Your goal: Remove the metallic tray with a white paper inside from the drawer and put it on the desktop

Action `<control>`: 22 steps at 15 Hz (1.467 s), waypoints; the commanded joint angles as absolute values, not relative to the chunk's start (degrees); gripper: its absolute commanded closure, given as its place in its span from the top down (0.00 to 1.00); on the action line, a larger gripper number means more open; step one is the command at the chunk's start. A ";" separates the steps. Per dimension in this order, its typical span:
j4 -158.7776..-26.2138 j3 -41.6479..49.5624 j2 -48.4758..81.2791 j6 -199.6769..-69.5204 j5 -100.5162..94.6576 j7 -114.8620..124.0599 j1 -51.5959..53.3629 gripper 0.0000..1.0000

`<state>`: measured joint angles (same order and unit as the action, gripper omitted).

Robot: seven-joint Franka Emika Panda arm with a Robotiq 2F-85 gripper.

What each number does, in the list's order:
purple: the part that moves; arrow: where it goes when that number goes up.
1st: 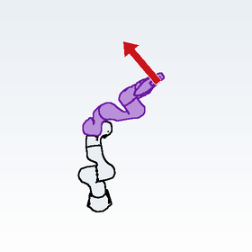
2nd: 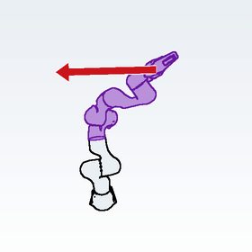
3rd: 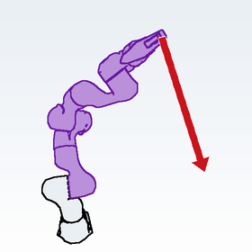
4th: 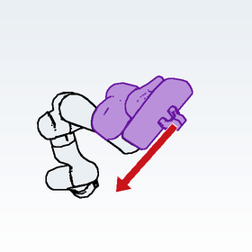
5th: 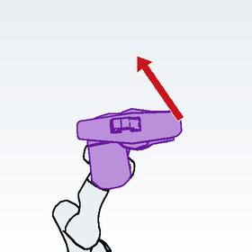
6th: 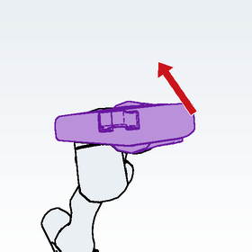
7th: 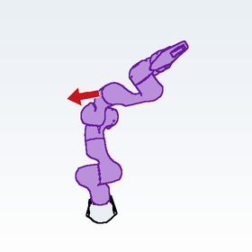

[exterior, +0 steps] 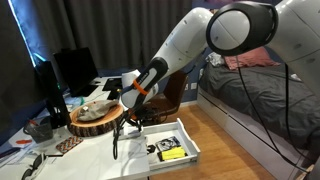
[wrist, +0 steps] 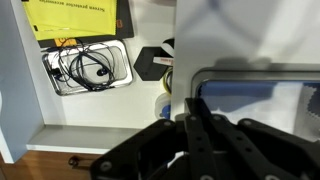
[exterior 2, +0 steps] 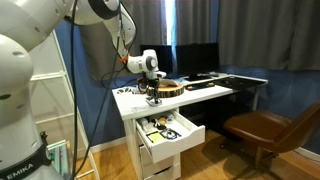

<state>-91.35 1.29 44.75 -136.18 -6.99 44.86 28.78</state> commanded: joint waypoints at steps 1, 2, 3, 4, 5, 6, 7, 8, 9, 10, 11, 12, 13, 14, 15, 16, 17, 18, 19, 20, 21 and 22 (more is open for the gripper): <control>-86.62 1.81 47.30 -133.28 -8.49 46.58 29.65 0.36; -86.33 1.60 47.24 -133.01 -8.27 46.29 29.46 0.42; -86.26 1.19 46.93 -132.40 -7.86 45.72 29.09 0.48; -86.63 0.98 46.17 -131.85 -7.73 45.28 28.83 0.56; -87.47 0.23 45.07 -131.31 -7.10 44.04 28.04 0.62; -88.61 -0.18 43.76 -130.89 -6.86 42.83 27.37 0.70; -90.14 -0.41 42.22 -130.71 -6.75 41.70 26.66 0.77; -91.93 -0.80 40.57 -130.23 -6.50 39.76 25.53 0.84; -93.93 -1.40 38.84 -130.59 -6.07 37.17 24.16 0.91; -95.89 -1.83 37.22 -130.91 -5.61 34.68 22.85 0.97; -98.74 -2.68 35.19 -131.84 -4.77 31.10 20.96 1.00; -101.15 -3.25 33.39 -132.33 -4.02 28.01 19.39 1.00; -104.03 -3.84 31.47 -132.87 -3.27 24.42 17.77 1.00; -106.44 -4.47 29.81 -133.36 -2.37 20.81 16.16 1.00; -109.30 -5.41 27.92 -134.24 -1.44 16.54 14.30 1.00; -111.43 -6.38 26.48 -134.31 -0.09 12.50 12.51 1.00; -113.94 -7.34 24.88 -135.07 1.22 8.14 10.74 1.00; -115.94 -8.35 23.49 -135.43 2.93 3.96 9.03 1.00; -117.98 -9.41 22.15 -135.65 4.67 -0.67 7.31 1.00; -119.64 -10.04 21.13 -135.78 5.88 -4.48 6.02 1.00; -121.13 -10.57 20.07 -135.21 7.05 -8.12 4.77 1.00; -122.18 -11.07 19.41 -134.50 8.18 -11.59 3.64 1.00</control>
